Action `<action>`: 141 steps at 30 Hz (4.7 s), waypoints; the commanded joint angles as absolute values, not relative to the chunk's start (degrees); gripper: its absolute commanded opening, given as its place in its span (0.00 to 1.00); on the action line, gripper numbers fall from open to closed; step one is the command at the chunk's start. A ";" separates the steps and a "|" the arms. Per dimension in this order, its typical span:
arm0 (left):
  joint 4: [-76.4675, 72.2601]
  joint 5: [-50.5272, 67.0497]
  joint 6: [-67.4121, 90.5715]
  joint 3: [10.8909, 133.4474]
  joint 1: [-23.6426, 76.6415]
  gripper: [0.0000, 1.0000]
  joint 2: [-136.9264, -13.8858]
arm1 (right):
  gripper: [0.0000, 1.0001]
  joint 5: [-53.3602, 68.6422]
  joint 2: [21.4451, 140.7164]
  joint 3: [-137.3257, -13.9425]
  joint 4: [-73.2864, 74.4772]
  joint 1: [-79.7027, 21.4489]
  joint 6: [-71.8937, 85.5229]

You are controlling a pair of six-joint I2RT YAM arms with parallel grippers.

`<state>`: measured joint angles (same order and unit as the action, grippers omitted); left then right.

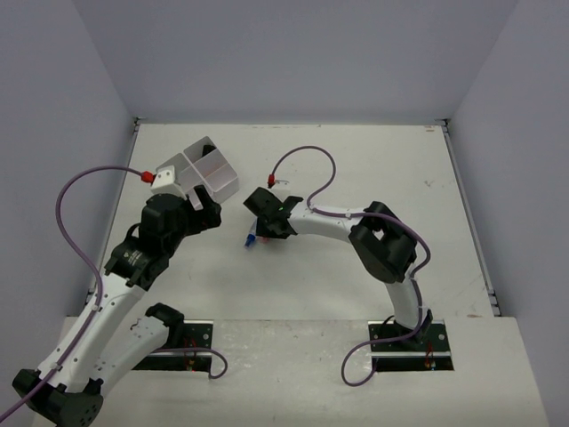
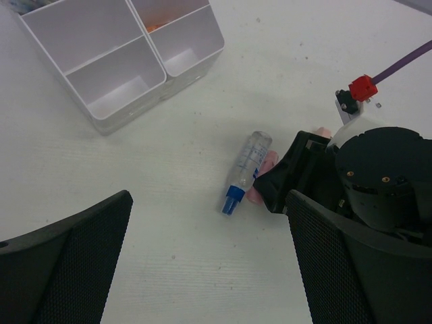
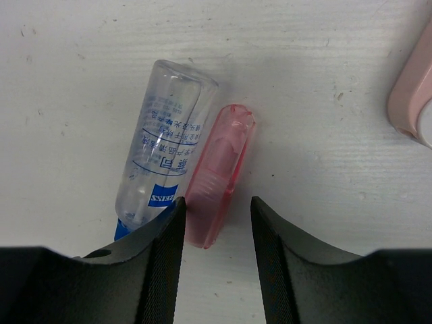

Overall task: Sort the stationery into containers
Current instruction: Pick up the pen from the center of the board, then place the pen in the storage box, then pick up the stationery from the center of the board.

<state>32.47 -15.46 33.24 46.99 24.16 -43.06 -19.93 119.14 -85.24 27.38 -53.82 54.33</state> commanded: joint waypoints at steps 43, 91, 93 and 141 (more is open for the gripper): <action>-9.48 29.73 49.38 38.18 28.81 0.97 -61.03 | 0.00 -16.67 74.92 -41.91 -16.68 -62.62 17.82; 7.85 -42.75 31.97 81.12 17.28 0.00 -106.44 | 0.99 -24.73 62.66 -34.22 -10.02 -55.84 25.46; 7.21 -43.30 32.29 80.60 17.23 0.06 -107.03 | 0.99 -24.47 62.42 -34.10 -10.02 -55.72 25.40; 25.46 -13.54 35.65 42.25 32.61 1.00 -48.75 | 0.40 -17.84 107.36 -70.60 24.34 -30.21 38.14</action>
<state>25.18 -15.38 36.35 43.24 32.34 -49.96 -18.59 105.41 -67.71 22.62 -31.57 38.38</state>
